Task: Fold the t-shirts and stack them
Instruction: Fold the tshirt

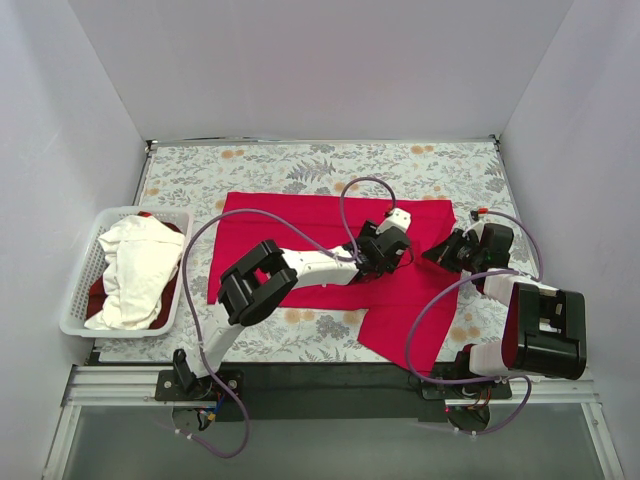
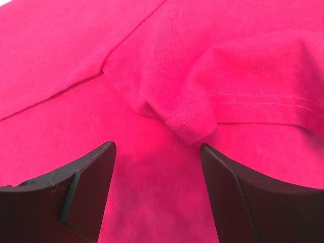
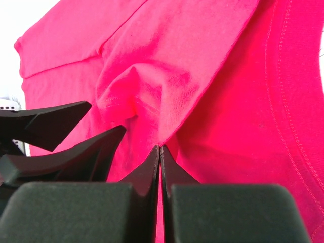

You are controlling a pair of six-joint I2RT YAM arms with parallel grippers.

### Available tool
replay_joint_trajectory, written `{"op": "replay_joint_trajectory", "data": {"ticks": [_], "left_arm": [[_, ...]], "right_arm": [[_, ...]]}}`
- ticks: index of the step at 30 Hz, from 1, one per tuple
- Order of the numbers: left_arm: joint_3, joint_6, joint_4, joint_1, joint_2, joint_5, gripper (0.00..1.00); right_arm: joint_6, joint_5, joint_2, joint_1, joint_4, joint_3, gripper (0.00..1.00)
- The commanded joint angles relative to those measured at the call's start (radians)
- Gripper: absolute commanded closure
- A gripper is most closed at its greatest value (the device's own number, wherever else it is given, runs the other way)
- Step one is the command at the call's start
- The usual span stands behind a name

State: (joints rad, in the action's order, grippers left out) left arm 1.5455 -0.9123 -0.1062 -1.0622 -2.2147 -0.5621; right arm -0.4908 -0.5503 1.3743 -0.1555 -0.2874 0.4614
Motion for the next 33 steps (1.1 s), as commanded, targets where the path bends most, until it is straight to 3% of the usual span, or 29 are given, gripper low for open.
{"op": "replay_joint_trajectory", "data": {"ticks": [1,15,33], "left_arm": [[-0.015,0.003,0.003,-0.002,0.130,0.010,0.34],[0.011,0.087,0.057,-0.002,0.053,0.027,0.34],[-0.048,0.092,0.129,-0.002,0.055,0.059,0.34]], "right_arm": [[-0.002,-0.025,-0.024,-0.004,-0.021,0.014,0.99],[-0.126,-0.048,-0.055,-0.006,-0.021,0.075,0.99],[-0.221,-0.051,-0.032,-0.007,-0.022,0.168,0.99]]}}
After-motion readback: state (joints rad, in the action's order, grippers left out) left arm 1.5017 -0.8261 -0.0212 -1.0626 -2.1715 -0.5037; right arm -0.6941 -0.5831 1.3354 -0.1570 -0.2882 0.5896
